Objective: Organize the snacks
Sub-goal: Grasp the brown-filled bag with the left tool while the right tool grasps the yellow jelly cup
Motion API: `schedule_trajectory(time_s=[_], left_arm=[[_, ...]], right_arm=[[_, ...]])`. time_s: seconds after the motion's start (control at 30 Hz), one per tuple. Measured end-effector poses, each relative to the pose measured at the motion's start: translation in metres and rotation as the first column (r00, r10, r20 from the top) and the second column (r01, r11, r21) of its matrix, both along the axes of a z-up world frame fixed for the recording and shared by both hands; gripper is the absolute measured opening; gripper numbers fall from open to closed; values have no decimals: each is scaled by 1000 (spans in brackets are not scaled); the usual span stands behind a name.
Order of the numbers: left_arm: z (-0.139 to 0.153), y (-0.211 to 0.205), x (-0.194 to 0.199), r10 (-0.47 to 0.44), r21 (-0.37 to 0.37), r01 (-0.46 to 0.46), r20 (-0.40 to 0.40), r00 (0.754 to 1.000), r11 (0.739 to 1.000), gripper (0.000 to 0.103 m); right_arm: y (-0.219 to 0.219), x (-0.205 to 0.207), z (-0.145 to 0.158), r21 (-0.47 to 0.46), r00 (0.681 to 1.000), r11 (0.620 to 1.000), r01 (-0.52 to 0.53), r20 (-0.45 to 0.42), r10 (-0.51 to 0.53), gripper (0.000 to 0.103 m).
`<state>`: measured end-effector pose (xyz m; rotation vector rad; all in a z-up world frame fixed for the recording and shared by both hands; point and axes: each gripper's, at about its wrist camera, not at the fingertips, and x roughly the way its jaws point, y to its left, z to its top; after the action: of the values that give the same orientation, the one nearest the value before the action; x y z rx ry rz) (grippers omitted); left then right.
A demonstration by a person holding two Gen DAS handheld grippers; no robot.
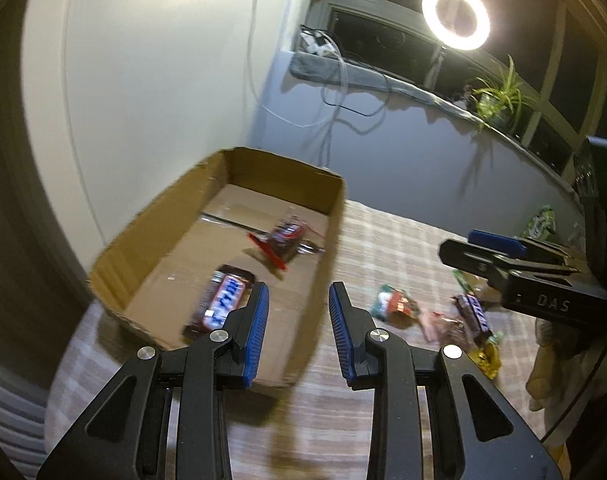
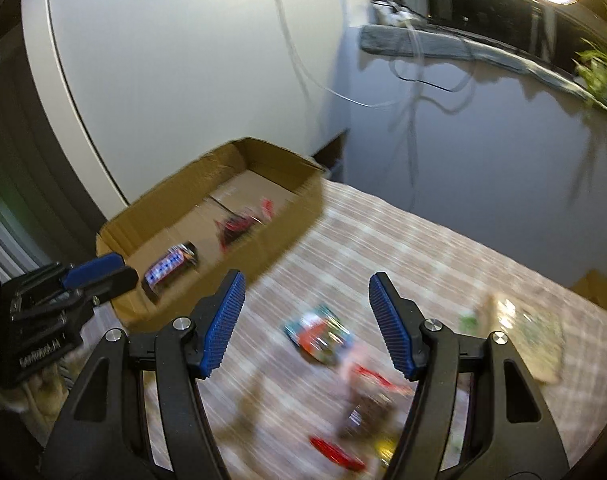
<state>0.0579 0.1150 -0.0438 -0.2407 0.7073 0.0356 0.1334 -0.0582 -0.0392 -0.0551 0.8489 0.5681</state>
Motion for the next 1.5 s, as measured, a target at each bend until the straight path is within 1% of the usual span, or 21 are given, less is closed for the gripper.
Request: schedule_trajectory(time_s=[0.23,0.37,0.5,0.63,0.83,0.9,0.97,1.1,1.2,1.3,1.5], left_arm=[[-5,-35,8,-73,-5,73,-18,997,997,30],[-11,-56,11,-120,-11,120,-38,992,993,30],[-20,-80,14,-178,-22,177,-68,982,984,30],[-29,-102,17,-235,-43,232,-99,967,972,30],[-40,-126,25,-287,-70,280,-132,949,957,30],[-43,-132,29,-297,-71,289,-140,945,955,30],[-45,-136,33,-301,-76,293,-148,942,953,30],[-49,-139,41,-309,-89,298,-164,937,950,30],[-53,-141,46,-316,-94,303,-178,932,948,30],[-55,-144,49,-329,-101,315,-182,927,944,30],[-57,-149,50,-337,-91,325,-188,923,941,30]], right_arm=[[-66,-17,-14,-26,996,997,76,-36,-77,67],[-92,-25,-29,-54,991,992,112,-66,-116,67],[-110,-32,-47,-72,985,990,123,-114,-130,67],[-116,-42,-62,-77,981,991,111,-151,-122,67],[-115,-54,-78,-61,977,994,88,-189,-98,66],[-114,-53,-83,-64,975,994,91,-198,-102,60],[-116,-50,-88,-50,971,994,96,-216,-105,55],[-119,-42,-93,-24,966,994,109,-235,-111,55],[-118,-39,-93,-20,967,994,106,-231,-108,55],[-116,-38,-93,-19,967,995,99,-232,-101,49],[-119,-40,-93,-9,965,996,94,-245,-93,42]])
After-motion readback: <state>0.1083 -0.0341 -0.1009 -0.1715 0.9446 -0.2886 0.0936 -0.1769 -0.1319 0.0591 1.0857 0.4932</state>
